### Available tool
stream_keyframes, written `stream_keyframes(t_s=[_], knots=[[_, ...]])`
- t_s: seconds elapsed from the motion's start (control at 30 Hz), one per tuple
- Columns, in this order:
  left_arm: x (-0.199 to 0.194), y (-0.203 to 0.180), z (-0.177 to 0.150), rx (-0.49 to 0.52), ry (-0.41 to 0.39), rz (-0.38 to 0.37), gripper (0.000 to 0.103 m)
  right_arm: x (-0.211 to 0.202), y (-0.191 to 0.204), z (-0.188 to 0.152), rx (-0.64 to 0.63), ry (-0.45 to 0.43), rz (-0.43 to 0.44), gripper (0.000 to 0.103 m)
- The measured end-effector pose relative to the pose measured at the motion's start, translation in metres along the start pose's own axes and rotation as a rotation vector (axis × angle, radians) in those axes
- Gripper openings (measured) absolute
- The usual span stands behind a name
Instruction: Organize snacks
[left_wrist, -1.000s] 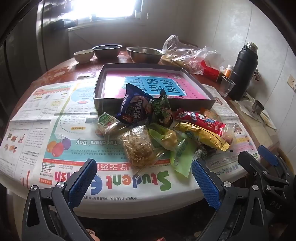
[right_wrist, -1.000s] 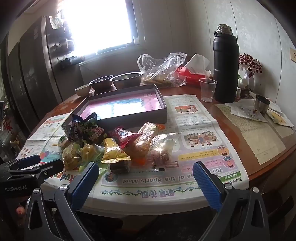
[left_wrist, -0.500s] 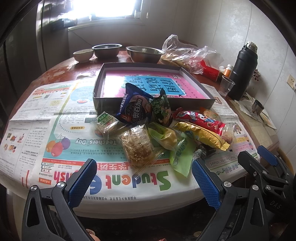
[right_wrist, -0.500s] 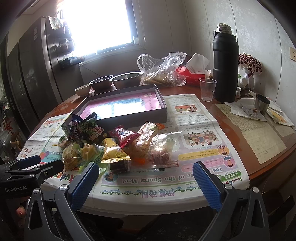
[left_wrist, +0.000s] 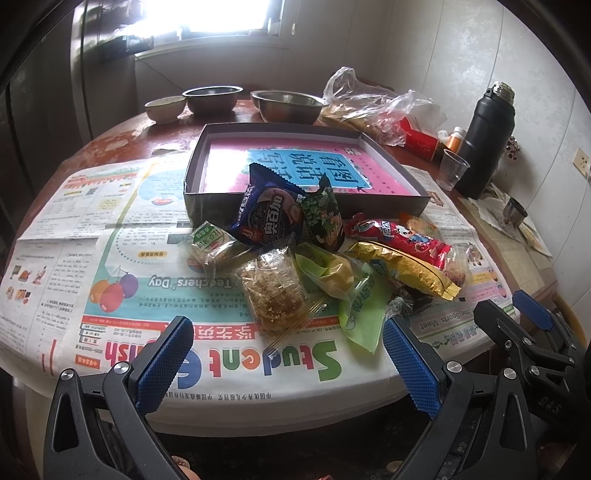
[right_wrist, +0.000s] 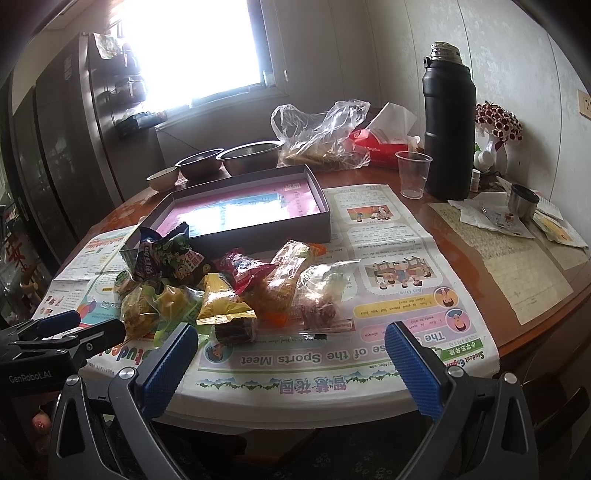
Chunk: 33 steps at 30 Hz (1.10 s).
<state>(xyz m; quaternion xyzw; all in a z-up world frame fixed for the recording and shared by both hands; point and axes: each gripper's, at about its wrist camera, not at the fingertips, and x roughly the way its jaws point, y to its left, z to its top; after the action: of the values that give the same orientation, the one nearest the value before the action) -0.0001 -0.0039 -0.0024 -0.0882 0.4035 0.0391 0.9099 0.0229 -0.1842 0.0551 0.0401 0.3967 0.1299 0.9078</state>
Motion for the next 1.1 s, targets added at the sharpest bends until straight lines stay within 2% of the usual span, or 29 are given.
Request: stream_keyframes(t_s=[0.27, 0.47, 0.63, 0.8, 0.9, 0.97, 1.1], knots=[[0.007, 0.003, -0.001, -0.013, 0.013, -0.016, 0.102, 0.003, -0.001, 0.0, 0.004, 0.004, 0.0, 0.102], [0.012, 0.018, 0.001, -0.072, 0.055, -0.051, 0.102, 0.006, -0.004, 0.001, 0.016, 0.013, -0.001, 0.102], [0.017, 0.032, 0.002, -0.09, 0.05, -0.025, 0.102, 0.009, -0.006, 0.001, 0.028, 0.017, -0.002, 0.102], [0.025, 0.036, 0.006, -0.107, 0.037, -0.043, 0.102, 0.012, -0.012, 0.003, 0.04, 0.018, -0.011, 0.102], [0.028, 0.034, 0.006, -0.104, 0.078, -0.024, 0.102, 0.015, -0.018, 0.007, 0.06, 0.022, -0.022, 0.102], [0.033, 0.032, 0.008, -0.11, 0.064, -0.042, 0.102, 0.018, -0.023, 0.011, 0.069, 0.027, -0.03, 0.102], [0.04, 0.028, 0.012, -0.101, 0.085, -0.03, 0.095, 0.026, -0.033, 0.016, 0.081, 0.044, -0.057, 0.102]])
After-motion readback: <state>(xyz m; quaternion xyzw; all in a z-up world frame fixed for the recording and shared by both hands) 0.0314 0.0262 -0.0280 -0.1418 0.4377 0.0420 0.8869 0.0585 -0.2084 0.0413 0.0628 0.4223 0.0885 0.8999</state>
